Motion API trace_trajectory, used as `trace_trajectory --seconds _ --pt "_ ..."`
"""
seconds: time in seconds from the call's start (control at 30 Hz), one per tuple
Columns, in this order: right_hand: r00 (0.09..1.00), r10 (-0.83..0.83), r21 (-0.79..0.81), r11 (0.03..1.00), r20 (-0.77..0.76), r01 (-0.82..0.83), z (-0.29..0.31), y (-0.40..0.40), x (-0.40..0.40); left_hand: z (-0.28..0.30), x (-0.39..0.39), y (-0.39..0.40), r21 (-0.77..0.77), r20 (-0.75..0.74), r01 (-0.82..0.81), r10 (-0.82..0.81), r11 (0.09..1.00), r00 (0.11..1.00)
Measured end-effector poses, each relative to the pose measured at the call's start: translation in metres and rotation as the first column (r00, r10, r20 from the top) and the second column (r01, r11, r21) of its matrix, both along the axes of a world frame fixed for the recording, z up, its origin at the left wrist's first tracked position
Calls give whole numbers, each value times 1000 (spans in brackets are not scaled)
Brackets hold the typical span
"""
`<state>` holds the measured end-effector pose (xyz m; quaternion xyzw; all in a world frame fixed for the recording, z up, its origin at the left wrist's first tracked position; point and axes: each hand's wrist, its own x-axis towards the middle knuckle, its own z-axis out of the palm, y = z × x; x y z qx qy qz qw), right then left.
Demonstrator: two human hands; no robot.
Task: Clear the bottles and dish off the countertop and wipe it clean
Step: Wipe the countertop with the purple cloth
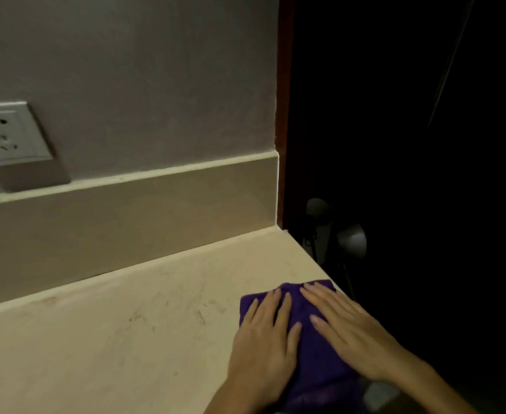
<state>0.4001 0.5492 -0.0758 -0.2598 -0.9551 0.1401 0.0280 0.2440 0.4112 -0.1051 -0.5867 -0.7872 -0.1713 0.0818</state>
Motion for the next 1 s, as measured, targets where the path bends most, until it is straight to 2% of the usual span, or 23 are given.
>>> trace_trajectory --seconds 0.1,0.2,0.27,0.4,0.5,0.57,0.67,0.77,1.0 --pt "999 28 15 1000 -46 -27 -1 55 -46 13 -42 52 -112 92 -2 12 994 996" --pt "999 4 -17 1000 -51 -5 0 105 -93 22 -88 103 -151 75 -49 61 987 995" --pt "999 -16 22 1000 -42 17 3 120 -115 25 -108 122 -168 64 -54 65 984 996" --pt "992 -109 114 987 -64 115 1 122 -136 31 -121 135 -169 51 -44 53 985 997" --pt "979 -195 -42 980 -65 192 -8 111 -142 31 -123 128 -178 74 -19 33 984 997" --pt "970 -237 -28 971 -59 236 -14 107 -146 32 -125 122 -169 94 -2 18 986 995" --pt "970 -238 75 968 -50 241 -17 90 -158 34 -133 102 -175 90 -14 30 985 996" --pt "980 -192 86 977 -59 197 -18 52 -190 35 -162 62 -176 86 -49 65 983 994" --pt "993 13 117 993 -119 1 -16 -117 -316 39 -270 -124 -184 0 -96 98 978 995"
